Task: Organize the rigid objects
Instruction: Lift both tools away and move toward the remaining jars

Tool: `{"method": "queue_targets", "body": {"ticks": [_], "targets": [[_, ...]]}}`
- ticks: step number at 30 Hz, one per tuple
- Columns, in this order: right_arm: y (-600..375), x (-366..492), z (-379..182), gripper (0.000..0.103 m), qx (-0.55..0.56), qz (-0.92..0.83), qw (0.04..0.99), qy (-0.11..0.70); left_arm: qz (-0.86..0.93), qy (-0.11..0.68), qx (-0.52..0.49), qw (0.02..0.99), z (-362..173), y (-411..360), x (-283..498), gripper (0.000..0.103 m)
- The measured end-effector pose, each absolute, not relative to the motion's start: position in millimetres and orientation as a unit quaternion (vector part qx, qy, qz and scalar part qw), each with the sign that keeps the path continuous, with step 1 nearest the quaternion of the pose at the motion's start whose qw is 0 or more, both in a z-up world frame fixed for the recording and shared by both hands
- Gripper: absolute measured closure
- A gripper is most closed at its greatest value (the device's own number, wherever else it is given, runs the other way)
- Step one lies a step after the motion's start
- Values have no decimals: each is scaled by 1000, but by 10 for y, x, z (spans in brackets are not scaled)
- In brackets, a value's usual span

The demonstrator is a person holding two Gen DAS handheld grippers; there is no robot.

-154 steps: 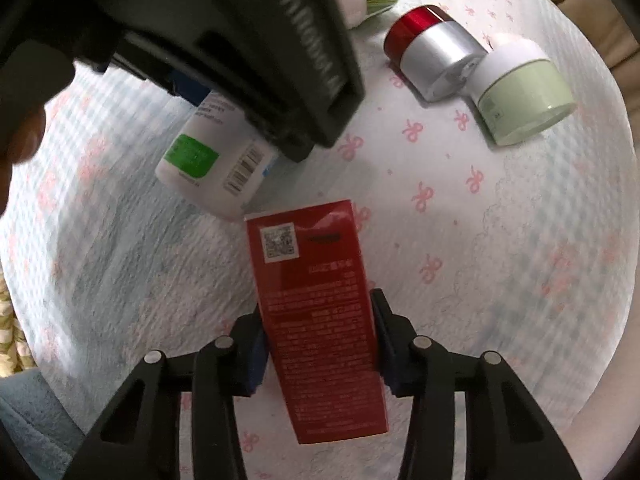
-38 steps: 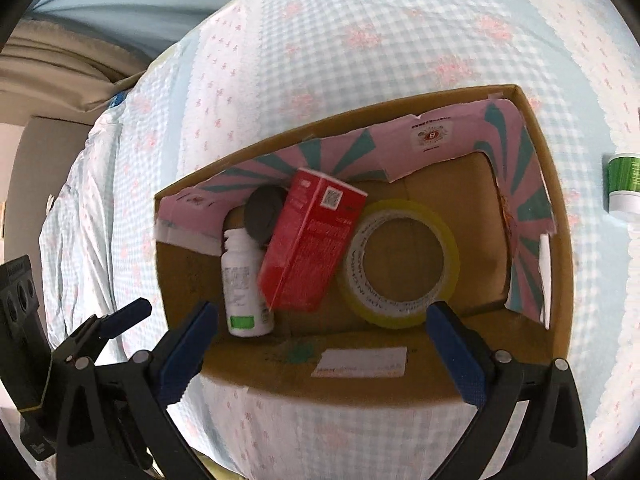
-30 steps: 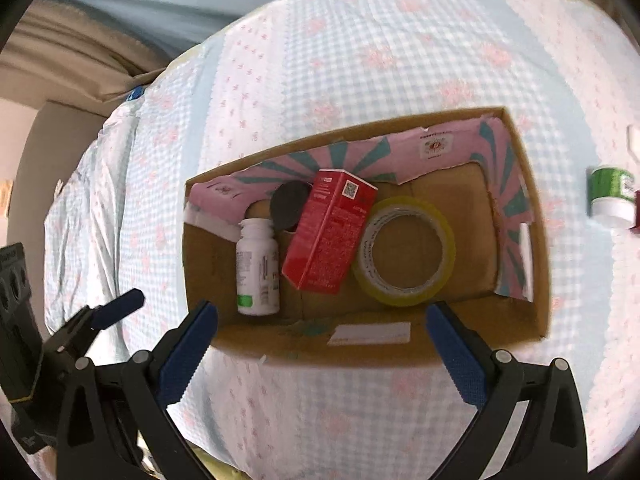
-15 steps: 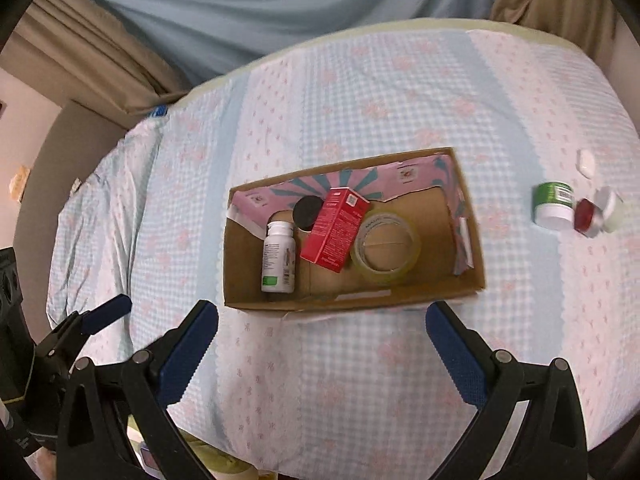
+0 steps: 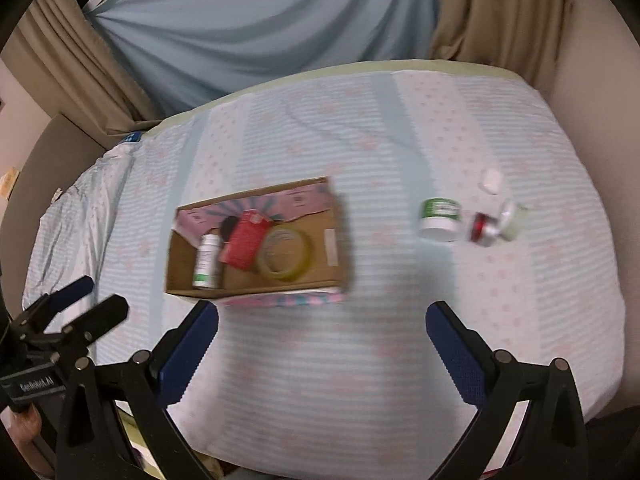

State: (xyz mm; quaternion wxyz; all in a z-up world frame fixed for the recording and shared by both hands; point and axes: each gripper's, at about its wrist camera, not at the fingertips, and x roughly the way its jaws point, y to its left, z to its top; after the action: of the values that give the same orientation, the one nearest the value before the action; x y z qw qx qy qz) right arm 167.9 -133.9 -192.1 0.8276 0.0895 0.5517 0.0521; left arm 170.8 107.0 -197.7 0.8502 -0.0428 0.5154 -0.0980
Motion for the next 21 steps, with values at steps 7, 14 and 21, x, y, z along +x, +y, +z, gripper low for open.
{"method": "queue_targets", "body": {"ticks": [7, 14, 21], "targets": [[-2358, 1644, -1912, 0, 34, 72, 837, 541, -83, 516, -79, 849, -2072, 76, 1737, 0], [-3308, 1891, -2047, 0, 24, 72, 829, 554, -78, 537, -116, 832, -2323, -803, 1953, 0], [-3891, 2223, -2402, 0, 64, 63, 805, 586, -83, 567, -99, 813, -2648, -1353, 2349, 0]]}}
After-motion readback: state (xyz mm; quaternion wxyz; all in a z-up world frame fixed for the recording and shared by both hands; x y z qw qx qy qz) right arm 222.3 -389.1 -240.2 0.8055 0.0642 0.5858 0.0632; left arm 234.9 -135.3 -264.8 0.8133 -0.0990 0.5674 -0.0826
